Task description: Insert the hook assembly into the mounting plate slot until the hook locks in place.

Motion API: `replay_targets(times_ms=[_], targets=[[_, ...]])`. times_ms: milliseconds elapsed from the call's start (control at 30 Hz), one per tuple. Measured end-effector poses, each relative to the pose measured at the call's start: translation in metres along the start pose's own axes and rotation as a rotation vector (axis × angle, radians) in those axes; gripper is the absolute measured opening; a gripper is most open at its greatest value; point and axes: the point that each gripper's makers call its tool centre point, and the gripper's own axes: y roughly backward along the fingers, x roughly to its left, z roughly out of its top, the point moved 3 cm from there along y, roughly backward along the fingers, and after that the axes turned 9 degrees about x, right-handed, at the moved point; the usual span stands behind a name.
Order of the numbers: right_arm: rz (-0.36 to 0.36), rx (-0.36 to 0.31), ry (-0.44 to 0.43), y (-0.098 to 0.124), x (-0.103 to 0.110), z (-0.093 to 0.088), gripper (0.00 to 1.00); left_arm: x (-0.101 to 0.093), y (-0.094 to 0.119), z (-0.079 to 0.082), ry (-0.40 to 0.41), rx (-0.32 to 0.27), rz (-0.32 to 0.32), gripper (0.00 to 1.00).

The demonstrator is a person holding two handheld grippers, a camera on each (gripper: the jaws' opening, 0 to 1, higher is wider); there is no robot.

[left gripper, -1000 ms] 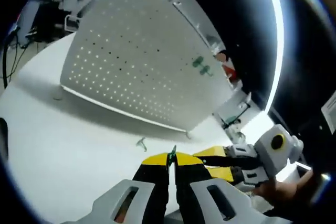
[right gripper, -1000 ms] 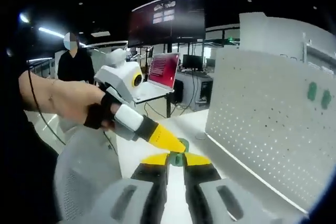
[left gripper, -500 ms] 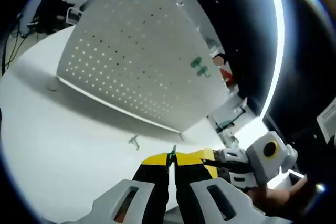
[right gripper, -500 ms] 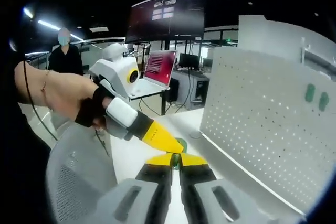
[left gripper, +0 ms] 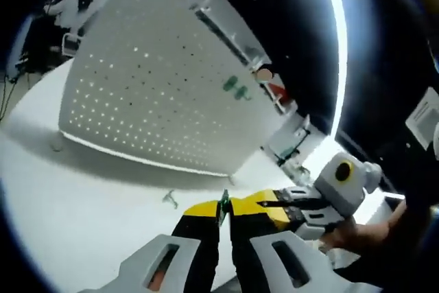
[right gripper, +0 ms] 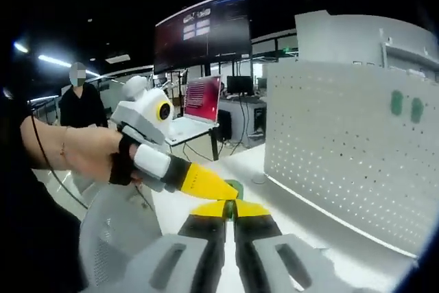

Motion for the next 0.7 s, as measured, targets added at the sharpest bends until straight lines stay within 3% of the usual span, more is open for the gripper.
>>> replay_targets(times_ms=[133, 233, 267, 300, 400, 500, 700], targets=[[-0.003, -0.002, 0.003, 0.004, -0.003, 0.003, 0.0, -0.002, 0.004, 0.003, 0.02, 0.006, -0.032, 0.06], [-0.01, -0.011, -0.024, 0.006, -0.011, 0.004, 0.0, 0.0, 0.007, 0.008, -0.013, -0.022, -0.024, 0.14], [-0.012, -0.017, -0.035, 0.006, -0.013, 0.004, 0.0, -0.004, 0.01, 0.014, -0.022, -0.057, -0.039, 0.17], [-0.016, -0.034, -0.057, 0.008, -0.015, 0.005, 0.0, -0.009, 0.011, 0.016, -0.019, -0.064, -0.069, 0.21], [-0.02, -0.046, -0.087, 0.01, -0.017, 0.003, 0.0, -0.014, 0.014, 0.018, -0.044, -0.075, -0.071, 0.36], [-0.015, -0.06, -0.121, 0.01, -0.018, 0.003, 0.0, -0.012, 0.012, 0.012, -0.105, -0.042, -0.042, 0.5], [0.002, -0.085, -0.164, 0.007, -0.014, 0.008, 0.0, -0.013, 0.005, -0.002, -0.128, -0.004, -0.038, 0.72]])
